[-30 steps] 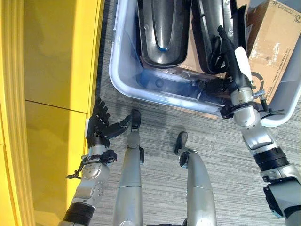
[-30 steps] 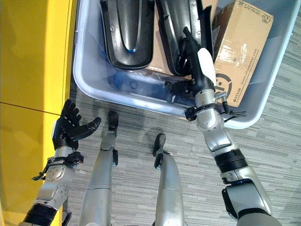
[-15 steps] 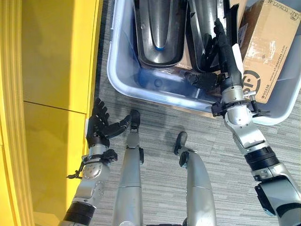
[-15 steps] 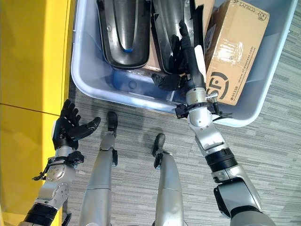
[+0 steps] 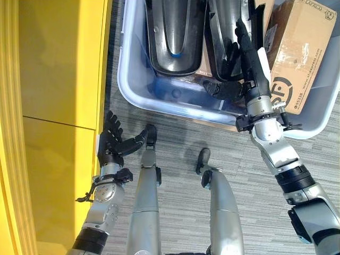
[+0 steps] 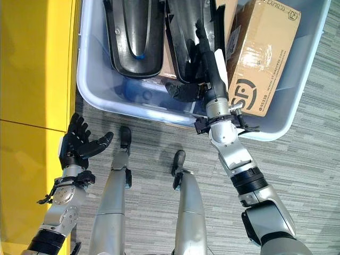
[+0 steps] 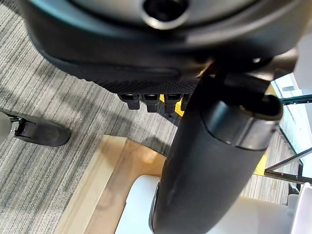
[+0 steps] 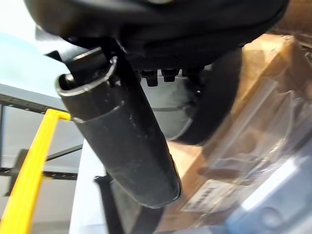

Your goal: Move parts from the plastic box to the shelf.

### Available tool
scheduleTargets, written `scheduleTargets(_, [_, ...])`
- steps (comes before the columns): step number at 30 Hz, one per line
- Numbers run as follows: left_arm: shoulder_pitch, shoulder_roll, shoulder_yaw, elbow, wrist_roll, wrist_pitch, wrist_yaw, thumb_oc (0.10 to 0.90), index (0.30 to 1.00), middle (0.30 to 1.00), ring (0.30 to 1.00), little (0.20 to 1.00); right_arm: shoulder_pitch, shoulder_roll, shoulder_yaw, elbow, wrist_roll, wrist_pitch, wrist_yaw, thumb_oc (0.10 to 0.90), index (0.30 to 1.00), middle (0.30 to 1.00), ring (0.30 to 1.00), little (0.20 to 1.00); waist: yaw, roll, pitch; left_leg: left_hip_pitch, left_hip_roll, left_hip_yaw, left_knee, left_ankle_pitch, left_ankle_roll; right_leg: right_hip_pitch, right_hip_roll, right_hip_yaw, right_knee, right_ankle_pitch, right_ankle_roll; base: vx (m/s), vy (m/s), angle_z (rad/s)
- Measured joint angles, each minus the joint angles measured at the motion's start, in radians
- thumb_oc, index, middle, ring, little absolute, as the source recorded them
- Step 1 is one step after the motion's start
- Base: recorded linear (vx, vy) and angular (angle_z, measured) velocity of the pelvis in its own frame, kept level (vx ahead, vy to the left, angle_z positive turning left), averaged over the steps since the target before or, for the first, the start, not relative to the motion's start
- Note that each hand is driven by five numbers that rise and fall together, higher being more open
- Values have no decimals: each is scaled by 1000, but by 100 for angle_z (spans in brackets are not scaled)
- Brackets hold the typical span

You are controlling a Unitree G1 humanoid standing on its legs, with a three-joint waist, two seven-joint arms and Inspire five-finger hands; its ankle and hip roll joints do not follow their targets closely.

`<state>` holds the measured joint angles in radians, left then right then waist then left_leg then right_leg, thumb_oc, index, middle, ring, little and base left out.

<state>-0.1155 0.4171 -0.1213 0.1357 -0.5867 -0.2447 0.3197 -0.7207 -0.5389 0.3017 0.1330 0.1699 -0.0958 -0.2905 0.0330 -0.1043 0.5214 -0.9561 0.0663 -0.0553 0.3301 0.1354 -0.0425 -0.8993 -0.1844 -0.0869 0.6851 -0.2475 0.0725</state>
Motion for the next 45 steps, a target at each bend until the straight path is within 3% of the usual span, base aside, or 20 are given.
scheduleTargets(14, [8, 0, 2, -10, 0, 4, 4, 900, 1000, 1000, 1000, 1000, 24, -5, 1, -121, 88, -32, 37, 900, 1000, 1000, 1000, 1000, -1, 0, 0, 20, 0, 0, 1, -3, 4, 20, 1, 2, -3, 0, 0, 0, 0, 0])
scheduleTargets(22, [17, -1, 3, -23, 0, 5, 5, 900, 1000, 1000, 1000, 1000, 69, -68, -9, -180, 66, -43, 38, 900, 1000, 1000, 1000, 1000, -3, -1, 0, 19, 2, 0, 14, -10, 3, 26, 3, 2, -4, 1, 1, 0, 0, 0])
scheduleTargets(33, [21, -2, 11, -27, 2, 5, 4, 900, 1000, 1000, 1000, 1000, 167, -153, -50, -183, -75, -40, 42, 900, 1000, 1000, 1000, 1000, -10, -6, 2, 18, 4, -2, 15, -13, 4, 34, 6, -1, -18, 5, 4, 0, 0, 0])
scheduleTargets(39, [21, -2, 20, -28, 3, 5, 4, 900, 1000, 1000, 1000, 1000, 168, -157, -50, -183, -120, -38, 43, 900, 1000, 1000, 1000, 1000, -18, -13, 3, 18, 4, -2, 16, -13, 5, 36, 5, 0, -21, 7, 5, 0, 0, 0])
scheduleTargets(41, [22, -1, 24, -29, 4, 5, 0, 900, 1000, 1000, 1000, 1000, 177, -189, -51, -179, -198, -37, 46, 900, 1000, 1000, 1000, 1000, -22, -14, 3, 18, 3, -1, 16, -13, 5, 36, 5, 0, -21, 8, 6, 0, 0, 0])
scheduleTargets(43, [44, -1, 39, -49, 5, 3, -1, 900, 1000, 1000, 1000, 1000, 208, -279, -74, -174, -343, -23, 46, 900, 1000, 1000, 1000, 1000, -15, -16, 3, 17, 2, -3, 16, -14, 6, 38, 5, -2, -24, 8, 6, 0, 0, 0])
scheduleTargets(45, [53, -1, 47, -49, 5, 3, -1, 900, 1000, 1000, 1000, 1000, 205, -265, -87, -174, -363, -14, 45, 900, 1000, 1000, 1000, 1000, -23, -16, 3, 17, 2, -2, 15, -14, 6, 37, 5, -1, -25, 9, 7, 0, 0, 0])
